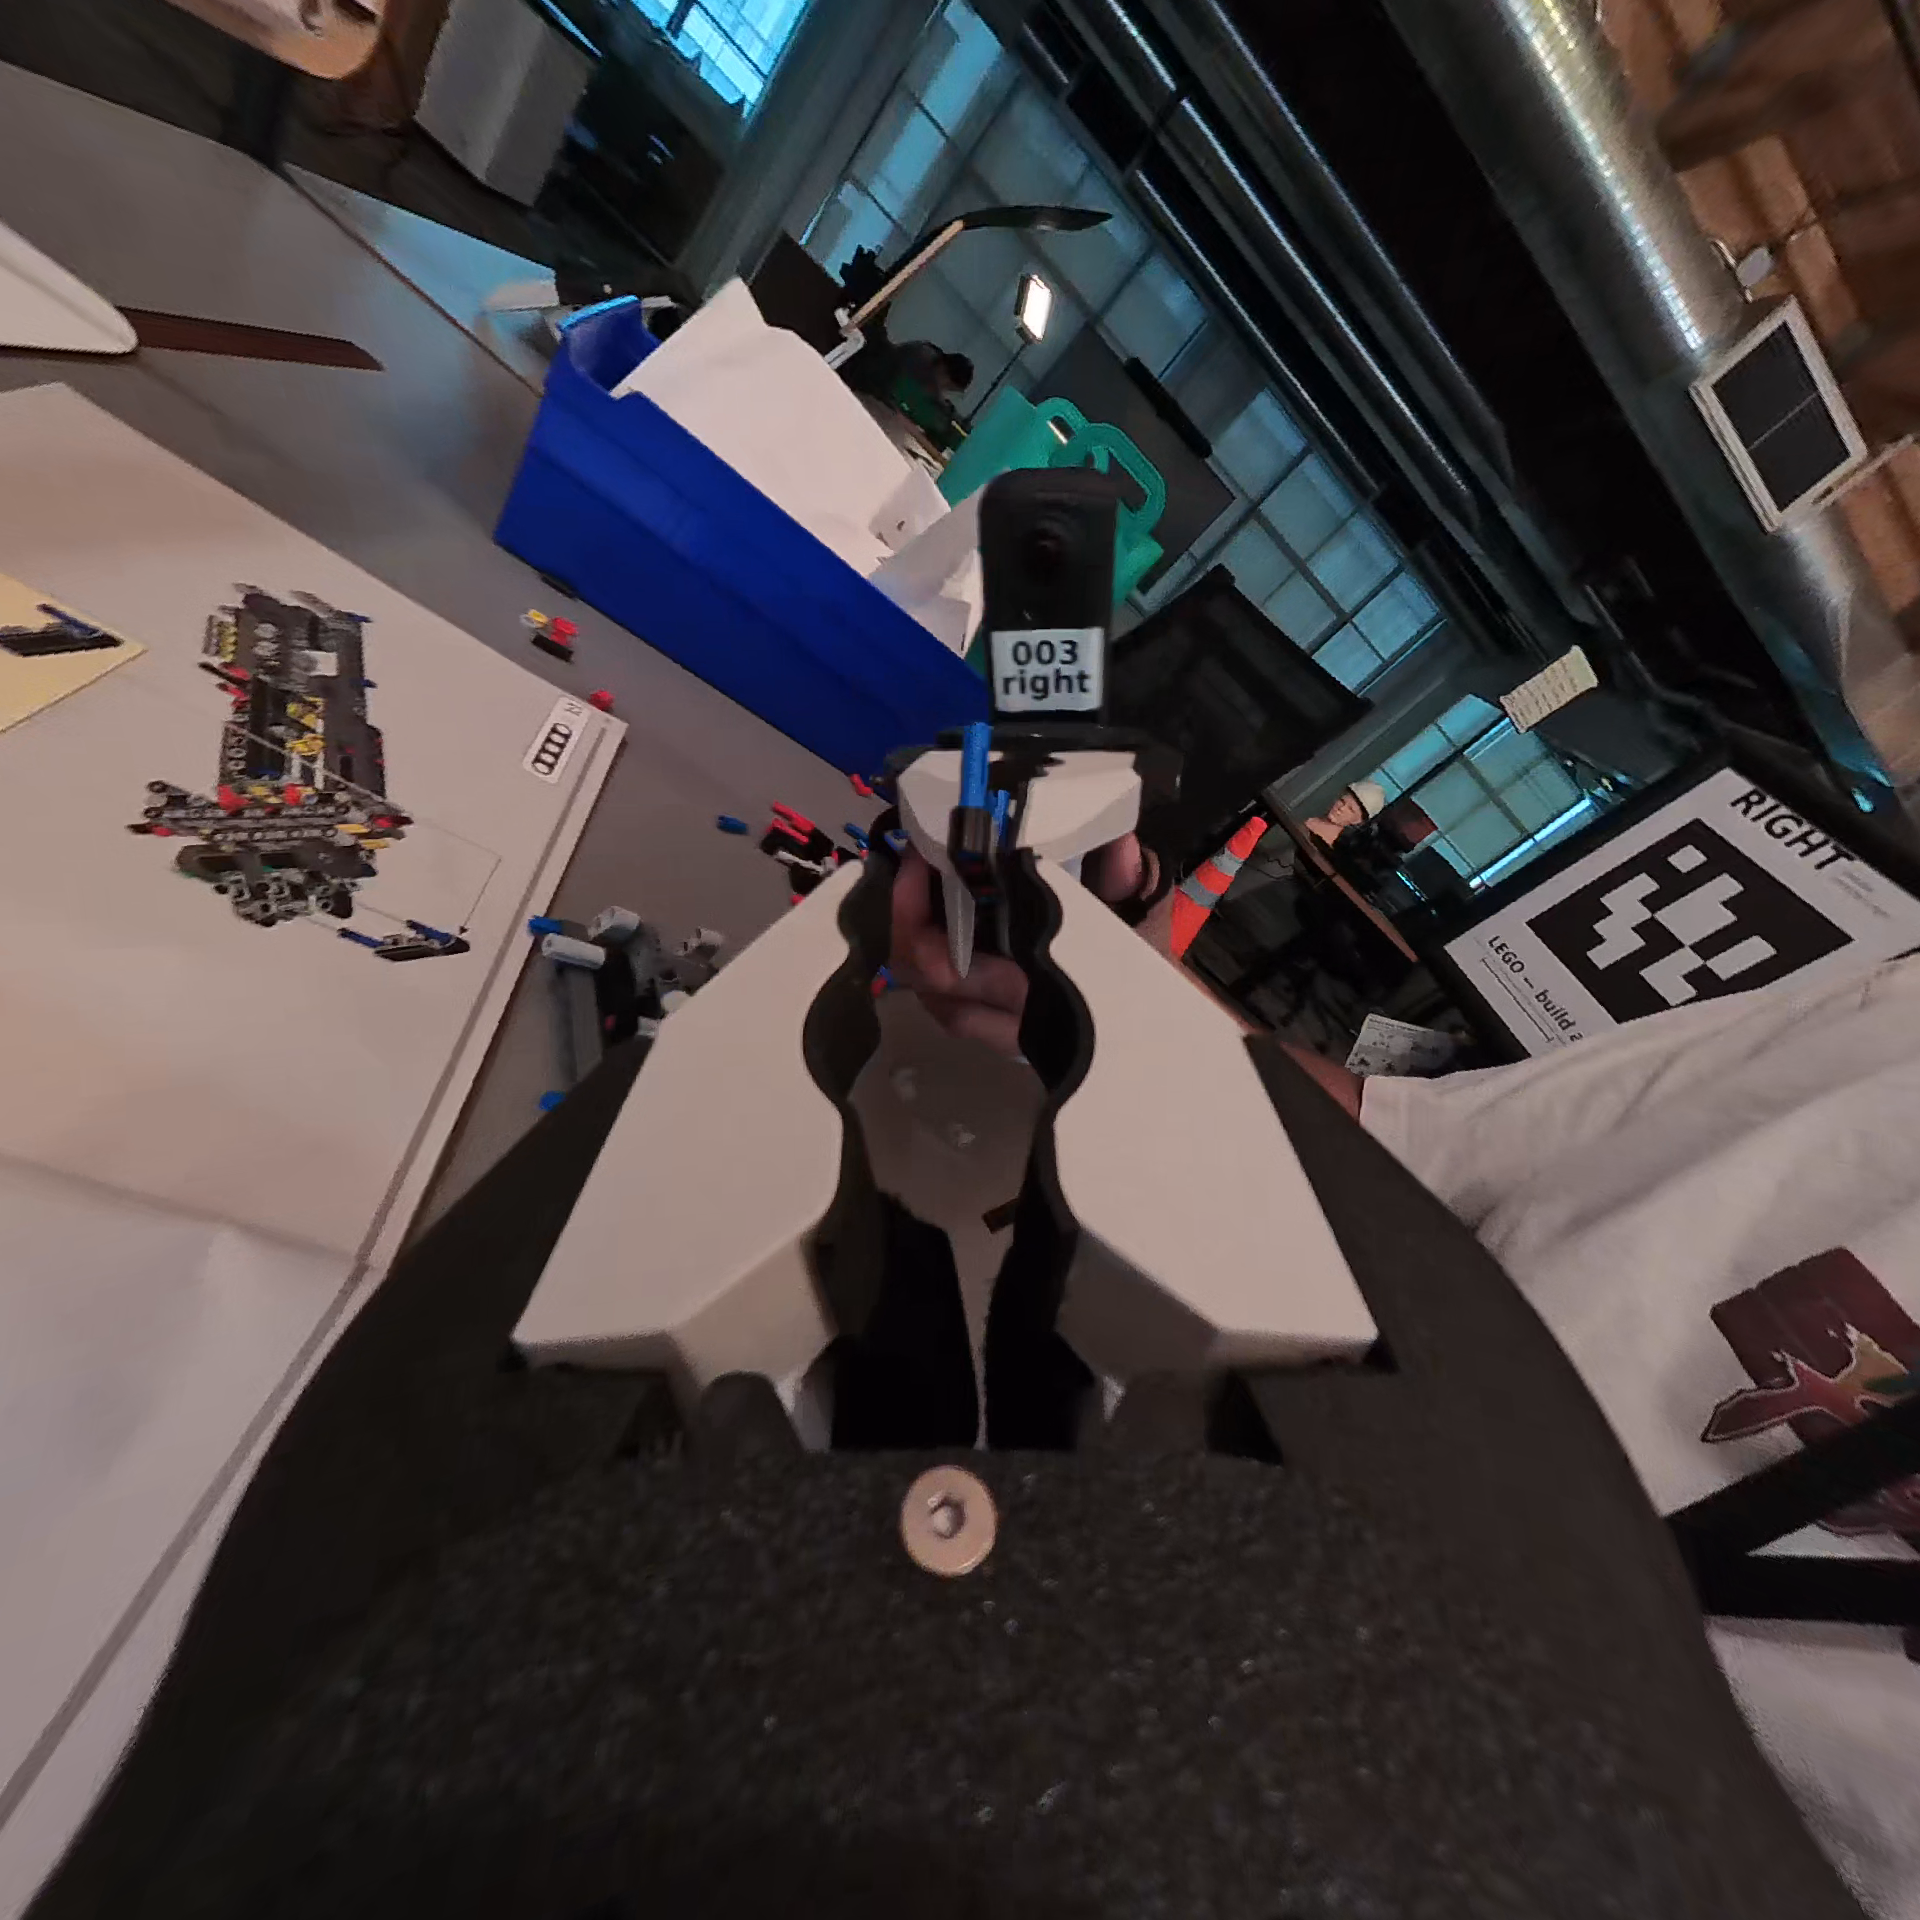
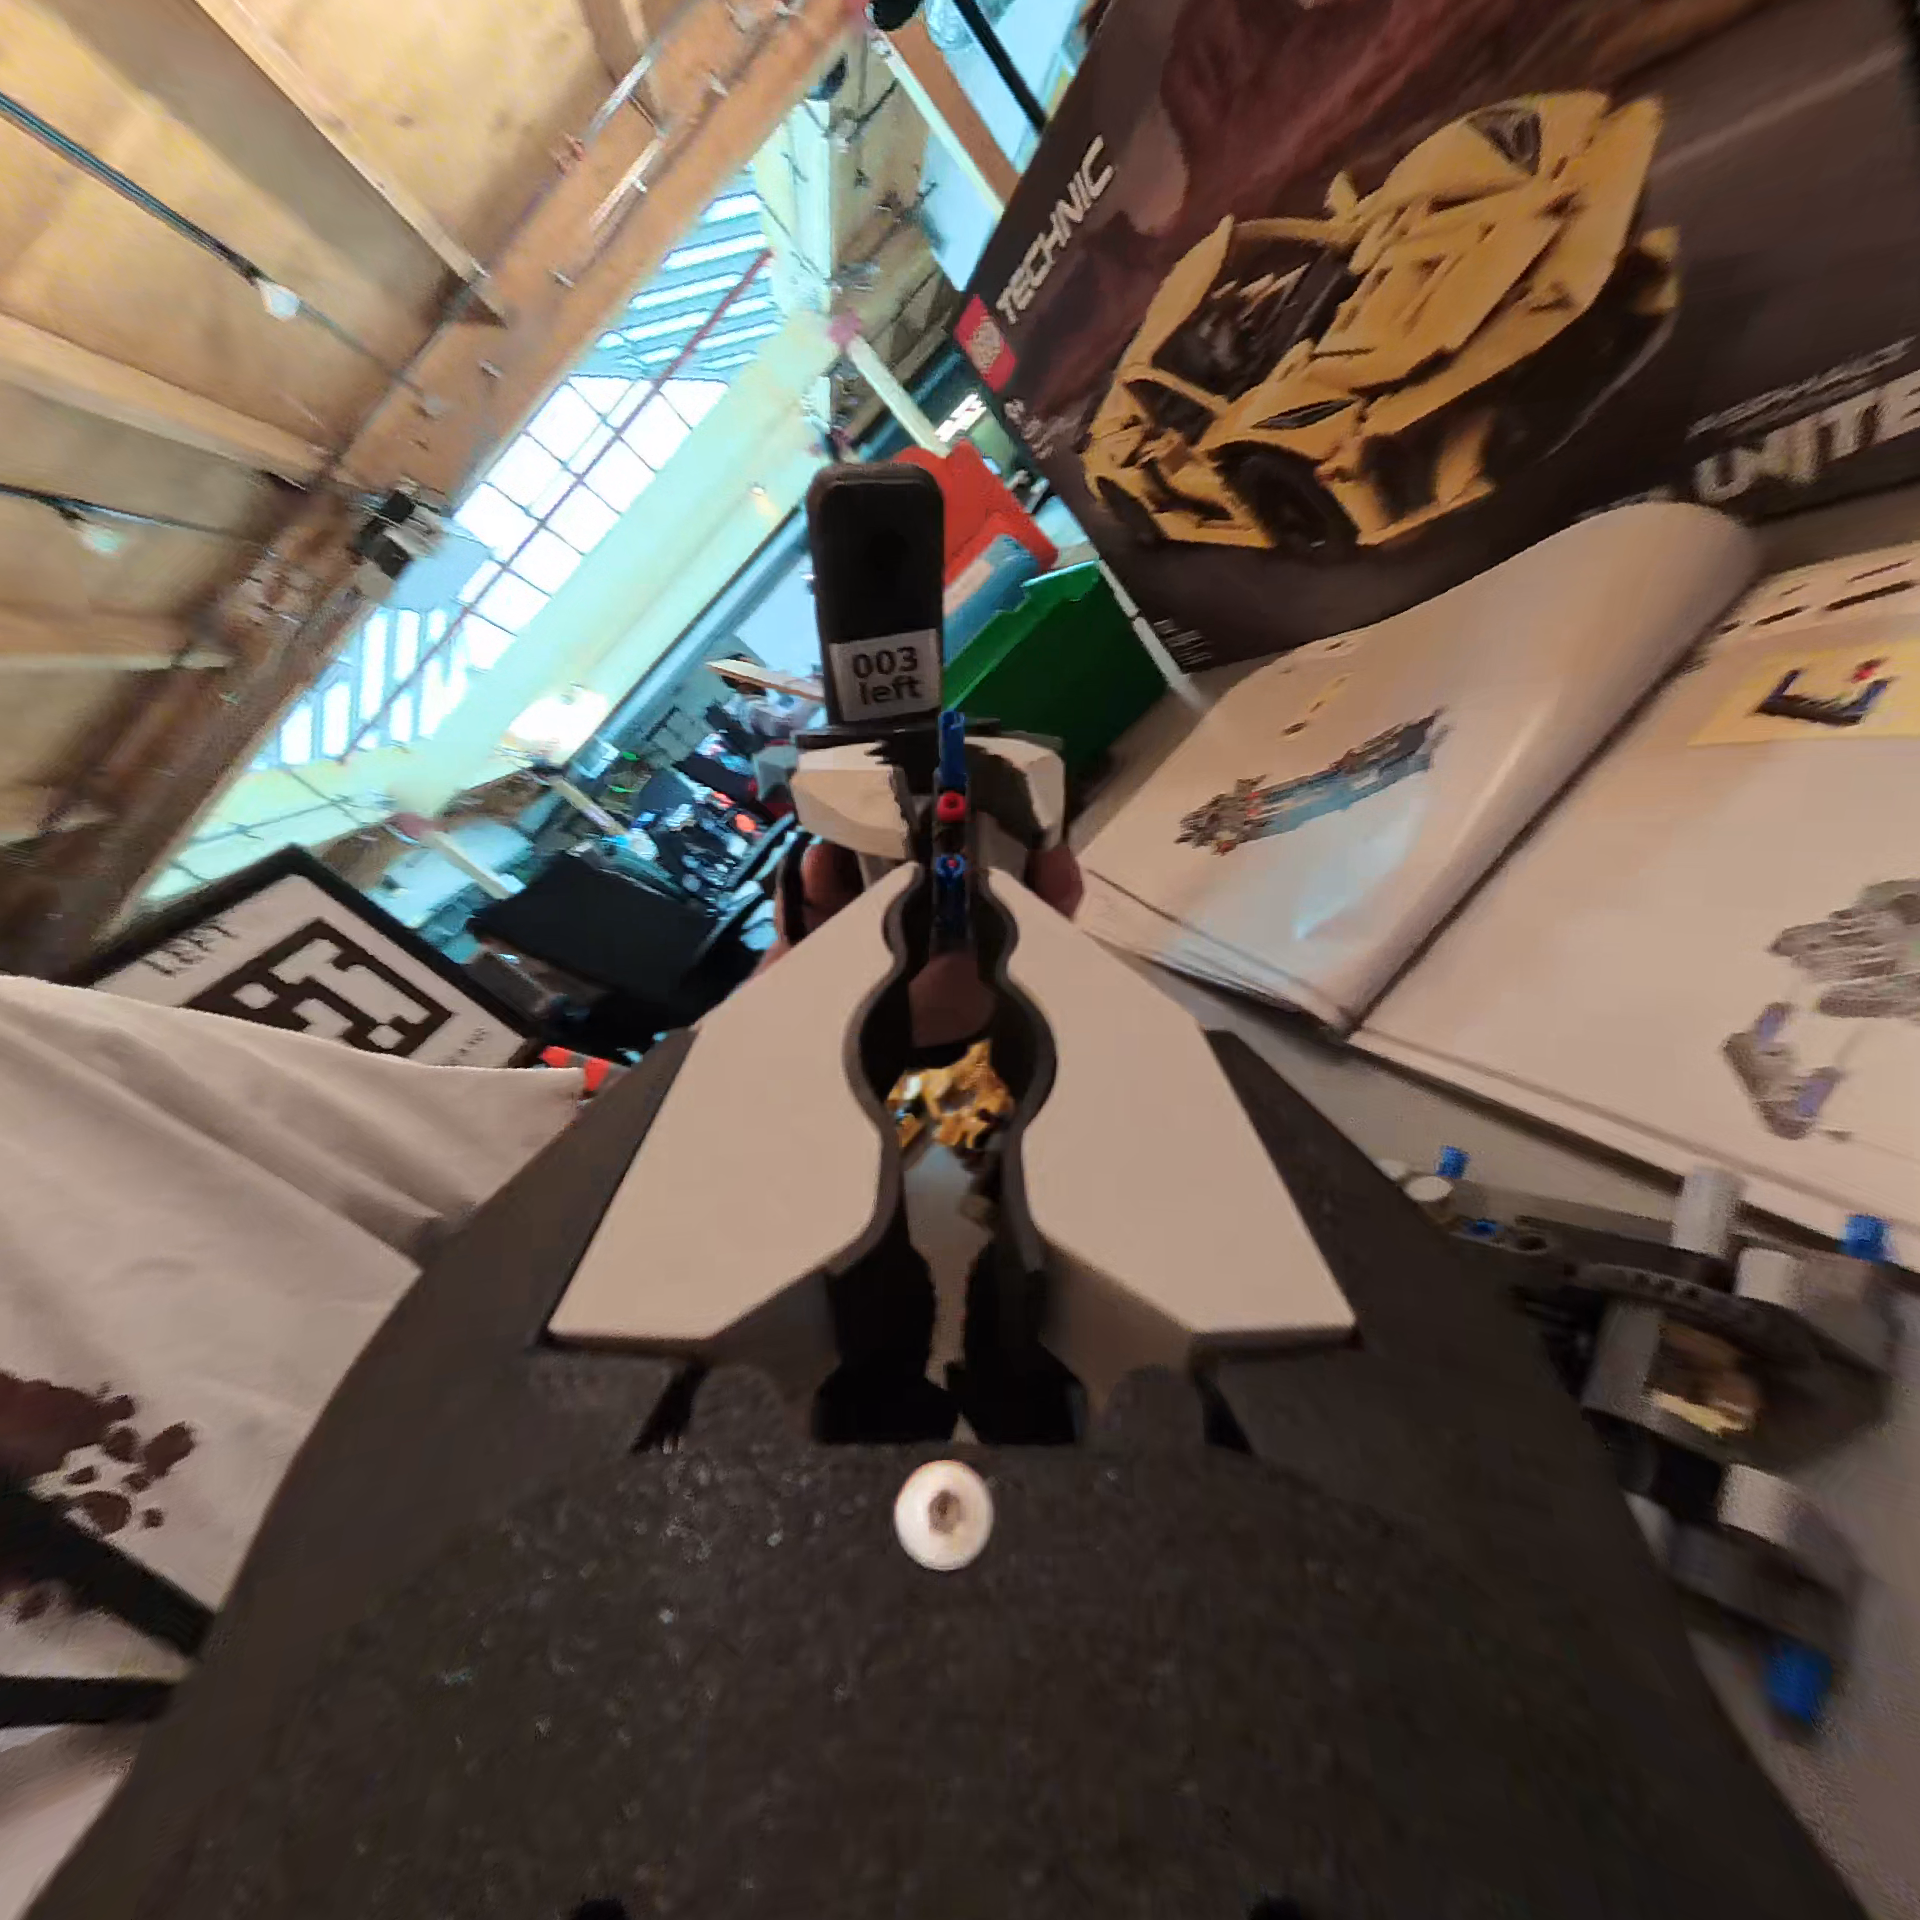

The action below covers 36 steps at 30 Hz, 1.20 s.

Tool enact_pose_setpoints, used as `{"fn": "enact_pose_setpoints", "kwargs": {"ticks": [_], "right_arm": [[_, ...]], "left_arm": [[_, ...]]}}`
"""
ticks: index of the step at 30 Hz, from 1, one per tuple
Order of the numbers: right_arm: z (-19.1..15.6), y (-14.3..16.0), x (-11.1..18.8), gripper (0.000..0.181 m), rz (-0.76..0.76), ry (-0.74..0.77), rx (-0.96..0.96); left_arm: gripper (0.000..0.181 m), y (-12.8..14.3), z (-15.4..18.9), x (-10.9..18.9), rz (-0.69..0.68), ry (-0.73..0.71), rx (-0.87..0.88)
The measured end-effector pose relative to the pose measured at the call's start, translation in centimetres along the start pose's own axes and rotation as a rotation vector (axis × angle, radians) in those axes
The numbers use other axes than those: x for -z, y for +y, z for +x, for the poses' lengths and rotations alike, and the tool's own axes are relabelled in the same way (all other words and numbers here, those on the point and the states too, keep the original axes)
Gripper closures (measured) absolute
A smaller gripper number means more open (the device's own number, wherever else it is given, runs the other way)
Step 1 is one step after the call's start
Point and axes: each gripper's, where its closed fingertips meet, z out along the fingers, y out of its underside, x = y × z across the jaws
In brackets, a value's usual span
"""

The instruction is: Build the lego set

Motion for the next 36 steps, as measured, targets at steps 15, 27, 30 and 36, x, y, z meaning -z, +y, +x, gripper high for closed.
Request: {"fn": "enact_pose_setpoints", "kwargs": {"ticks": [15,27,30,36], "right_arm": [[4.3,-2.0,2.8,0.162,0.041,0.363,0.408],[8.5,-1.8,6.2,0.167,-0.105,0.686,0.508],[7.4,-1.7,7.3,0.166,-0.115,0.658,0.517],[4.9,8.4,12.3,0.174,-0.613,0.550,0.575]], "left_arm": [[0.176,-1.4,-0.6,1.1,0.058,-0.071,-0.078],[0.176,-1.1,-2.1,1.1,0.059,-0.161,-0.100],[0.175,-0.7,-1.7,0.7,0.035,-0.162,-0.134],[0.175,0.2,-2.1,0.3,-0.029,-0.207,-0.204]]}}
